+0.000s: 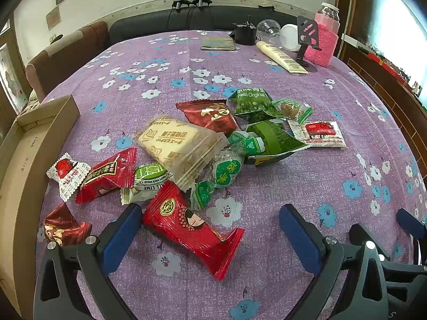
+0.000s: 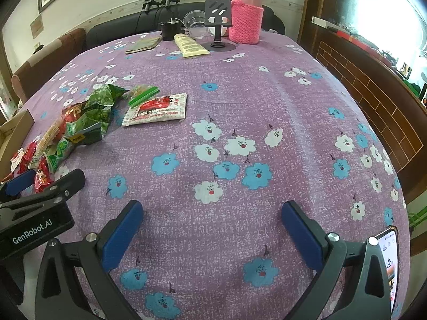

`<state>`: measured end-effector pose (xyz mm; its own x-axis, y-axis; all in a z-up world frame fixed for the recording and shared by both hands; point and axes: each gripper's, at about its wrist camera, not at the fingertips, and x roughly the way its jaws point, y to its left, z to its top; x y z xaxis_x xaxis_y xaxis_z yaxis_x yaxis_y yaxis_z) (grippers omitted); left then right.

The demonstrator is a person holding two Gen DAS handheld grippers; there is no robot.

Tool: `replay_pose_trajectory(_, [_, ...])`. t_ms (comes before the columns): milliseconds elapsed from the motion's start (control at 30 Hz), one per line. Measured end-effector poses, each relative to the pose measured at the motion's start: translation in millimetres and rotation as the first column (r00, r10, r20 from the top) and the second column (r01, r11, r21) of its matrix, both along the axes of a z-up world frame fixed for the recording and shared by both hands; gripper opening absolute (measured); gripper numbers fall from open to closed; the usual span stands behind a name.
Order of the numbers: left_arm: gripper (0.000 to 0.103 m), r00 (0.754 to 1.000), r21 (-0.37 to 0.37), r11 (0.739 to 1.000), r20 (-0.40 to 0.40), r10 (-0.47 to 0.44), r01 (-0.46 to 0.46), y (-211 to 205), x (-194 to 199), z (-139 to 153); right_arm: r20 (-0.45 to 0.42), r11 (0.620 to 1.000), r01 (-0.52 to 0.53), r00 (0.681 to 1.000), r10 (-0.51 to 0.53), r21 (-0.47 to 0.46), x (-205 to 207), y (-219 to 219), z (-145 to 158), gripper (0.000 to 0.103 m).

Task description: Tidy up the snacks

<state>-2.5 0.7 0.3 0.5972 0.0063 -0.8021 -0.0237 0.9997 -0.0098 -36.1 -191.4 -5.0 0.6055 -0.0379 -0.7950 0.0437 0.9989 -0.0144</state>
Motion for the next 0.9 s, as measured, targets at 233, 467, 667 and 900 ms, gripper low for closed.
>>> replay_pose_trajectory(233, [0.103,1.000,0.000,1.000,0.000,0.000,0.000,-0.3,0.0,0.2,0.001,1.000,-0.015,1.000,0.015,-0.001,3.2,1.1,0.0,0.103])
replay_pose_trajectory(467, [0.103,1.000,0.000,1.000,0.000,0.000,0.000,-0.2,-0.1,0.2,0.000,1.000,-0.017,1.000,0.017,0.000,4.9,2.0,-0.3,0.103])
replay_pose_trajectory(667, [0.103,1.000,-0.002,1.000,0.000,-0.007,0.007,-0.2,0.8,0.3,0.001,1.000,-0.017,1.000,0.017,0.000,4.7,1.6,-0.6,0.103])
replay_pose_trajectory(900, [0.103,1.000,0.000,1.000,-0.001,-0.011,0.011,-1.3,1.3,0.6,0.001,1.000,-0.018,1.000,0.018,0.000,4.2,1.3,-1.1,0.103])
